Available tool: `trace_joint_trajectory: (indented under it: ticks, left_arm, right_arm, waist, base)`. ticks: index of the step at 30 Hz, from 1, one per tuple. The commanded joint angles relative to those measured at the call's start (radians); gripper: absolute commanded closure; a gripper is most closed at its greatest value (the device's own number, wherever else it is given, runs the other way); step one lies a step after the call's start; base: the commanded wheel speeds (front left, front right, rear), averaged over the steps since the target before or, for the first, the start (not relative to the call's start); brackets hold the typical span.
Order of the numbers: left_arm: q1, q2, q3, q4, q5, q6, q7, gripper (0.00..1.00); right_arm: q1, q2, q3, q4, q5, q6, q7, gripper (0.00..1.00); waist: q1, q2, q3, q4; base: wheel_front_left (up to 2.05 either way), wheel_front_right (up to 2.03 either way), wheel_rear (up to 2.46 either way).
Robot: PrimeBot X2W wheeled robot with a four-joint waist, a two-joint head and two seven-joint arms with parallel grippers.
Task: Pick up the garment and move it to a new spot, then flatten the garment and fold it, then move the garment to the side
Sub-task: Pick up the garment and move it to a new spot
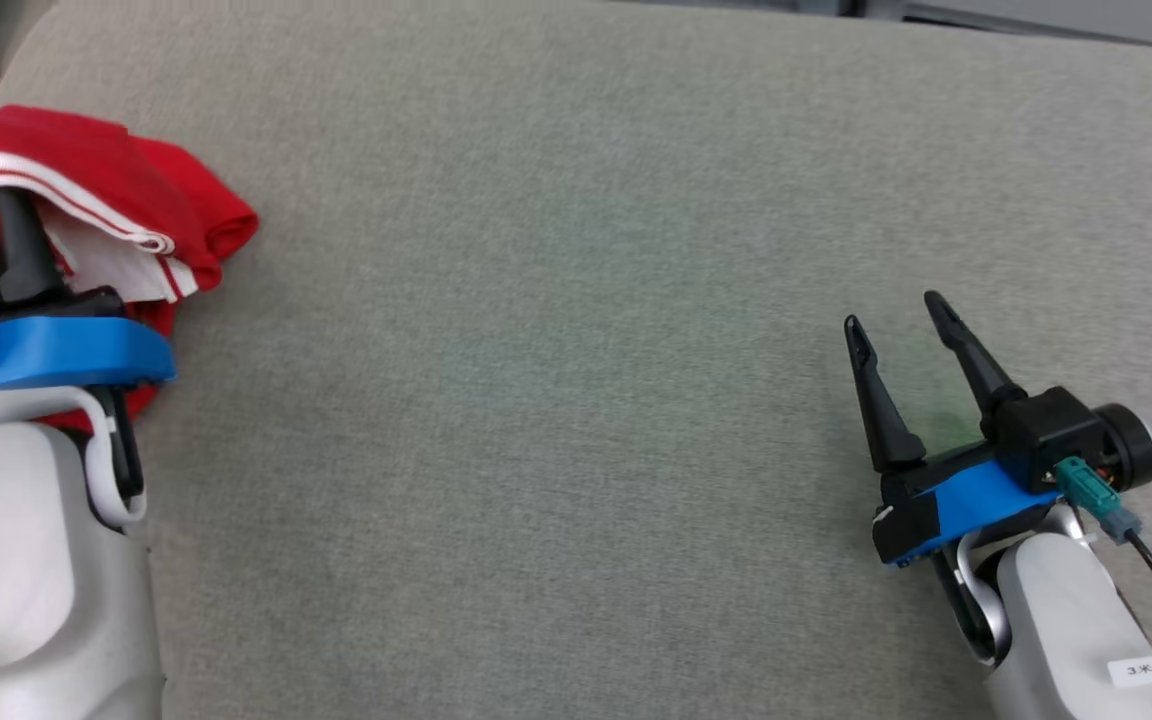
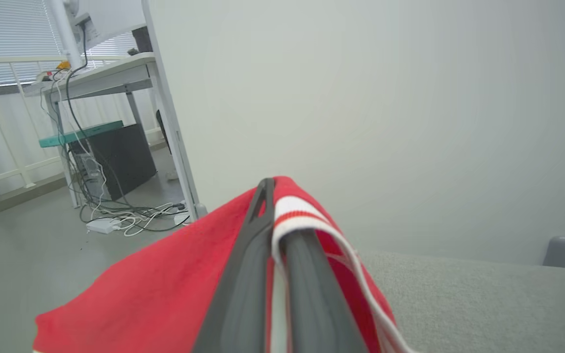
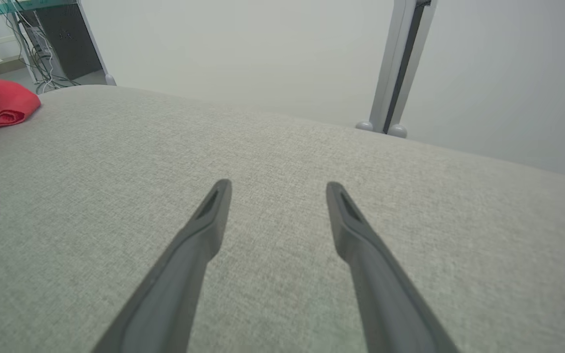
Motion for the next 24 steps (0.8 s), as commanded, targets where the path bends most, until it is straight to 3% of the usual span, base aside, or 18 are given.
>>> trace_joint_trajectory:
  ticks: [1,12,24]
  left_arm:
    - [0.006,0.000,-0.019,-0.018,0.013,-0.011,-0.003,1.00]
    - [0.005,-0.043,-0.116,-0.086,-0.011,-0.059,-0.003,1.00]
    - [0.017,-0.077,-0.336,0.013,-0.048,-0.088,-0.003,1.00]
  right_arm:
    - [0.015,0.011,-0.004,0.005,0.005,0.000,0.000,0.00]
    - [0.034,0.066,0.015,-0.004,0.070,0.000,0.000,0.00]
    - [0.043,0.077,0.059,0.019,0.067,0.000,0.000,0.00]
  waist:
    - [0.0000,-0.0001,-0.040,-0.041]
    - [0.0000,-0.0001,-0.118,-0.235]
    - [0.0000,-0.0001,-0.127,-0.453]
  base:
    - [0.00,0.00,0.00]
    - [0.00,0.00,0.00]
    - [0.00,0.00,0.00]
